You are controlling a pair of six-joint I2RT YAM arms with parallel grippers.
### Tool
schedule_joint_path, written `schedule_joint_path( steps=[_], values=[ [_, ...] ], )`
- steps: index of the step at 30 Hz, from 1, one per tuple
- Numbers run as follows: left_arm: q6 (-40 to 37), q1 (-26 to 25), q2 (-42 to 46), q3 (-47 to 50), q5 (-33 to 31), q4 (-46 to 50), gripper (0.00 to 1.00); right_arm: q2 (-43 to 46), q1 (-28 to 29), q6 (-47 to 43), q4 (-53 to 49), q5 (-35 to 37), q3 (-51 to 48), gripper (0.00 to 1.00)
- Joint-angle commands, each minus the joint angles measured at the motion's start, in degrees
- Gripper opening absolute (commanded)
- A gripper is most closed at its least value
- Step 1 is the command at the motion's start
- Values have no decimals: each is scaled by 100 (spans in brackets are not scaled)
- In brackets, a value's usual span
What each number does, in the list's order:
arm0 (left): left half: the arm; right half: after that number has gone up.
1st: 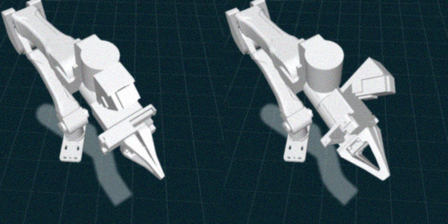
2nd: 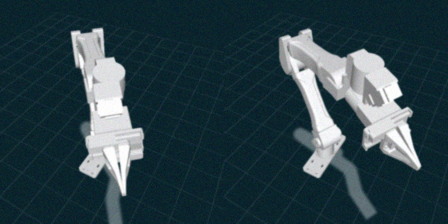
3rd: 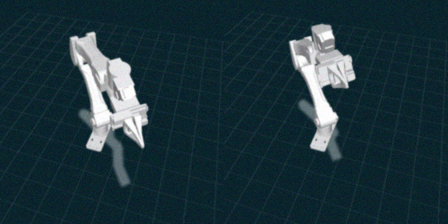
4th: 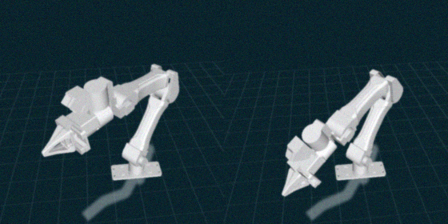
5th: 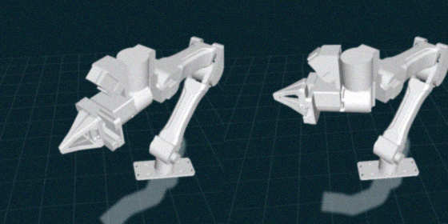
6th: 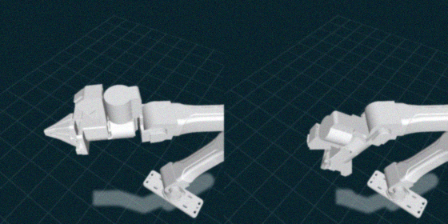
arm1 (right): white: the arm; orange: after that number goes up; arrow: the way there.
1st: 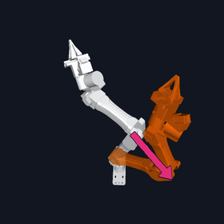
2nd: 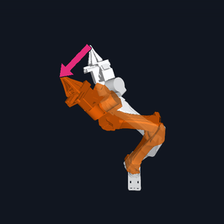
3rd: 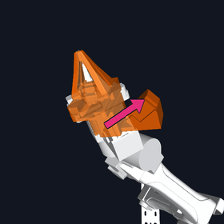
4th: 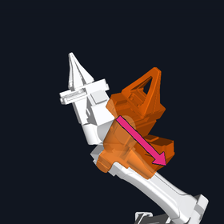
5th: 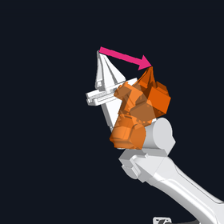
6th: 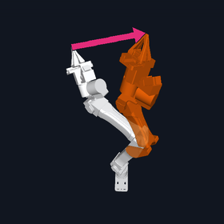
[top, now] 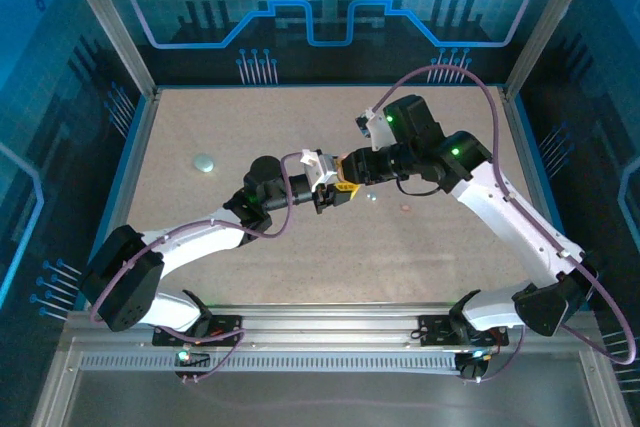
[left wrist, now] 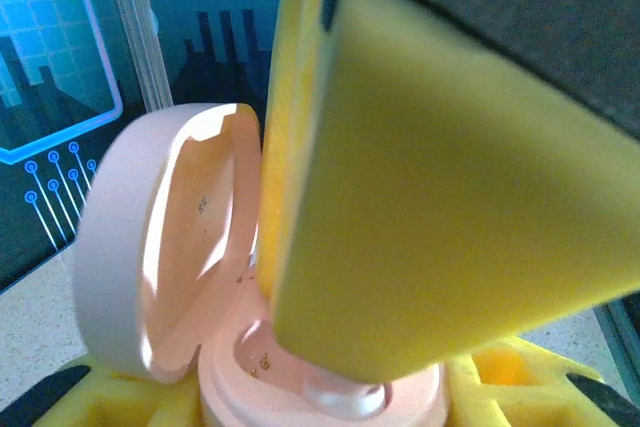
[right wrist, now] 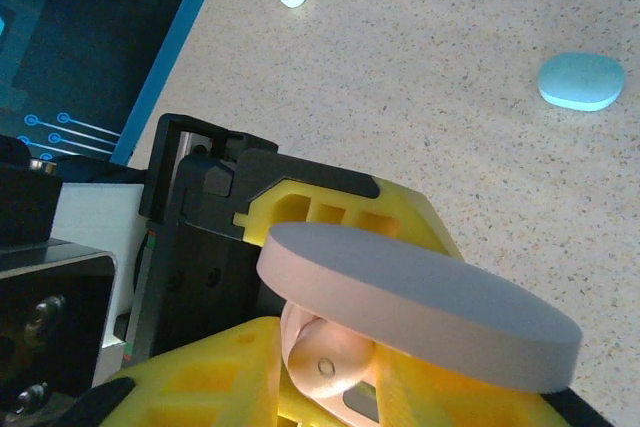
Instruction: Insert wireless bluetooth earbuds into charging case
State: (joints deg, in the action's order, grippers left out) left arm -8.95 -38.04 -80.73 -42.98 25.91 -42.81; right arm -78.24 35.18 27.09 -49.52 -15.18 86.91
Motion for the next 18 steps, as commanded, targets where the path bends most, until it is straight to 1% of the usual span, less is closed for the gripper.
schedule_joint_path(
  steps=[1, 4, 10, 14, 16, 18],
  values=[
    [68, -31, 41, -167, 31, -394, 32, 35, -29, 49, -142, 34, 159, 36],
    [92, -21, 22, -140, -16, -436, 32, 156, -46, 89, -84, 54, 138, 40],
    [110, -19, 13, -98, -173, -474, 32, 429, -98, 67, 84, -267, 41, 42],
    [88, -23, 41, -53, -483, -388, 32, 968, -199, -120, 387, -490, -156, 44],
    [63, -27, 55, -31, -624, -300, 32, 1377, -314, -174, 575, -214, -355, 44],
    [60, -23, 66, 26, -759, -359, 32, 1793, -546, -190, 715, 281, -662, 44]
  ],
)
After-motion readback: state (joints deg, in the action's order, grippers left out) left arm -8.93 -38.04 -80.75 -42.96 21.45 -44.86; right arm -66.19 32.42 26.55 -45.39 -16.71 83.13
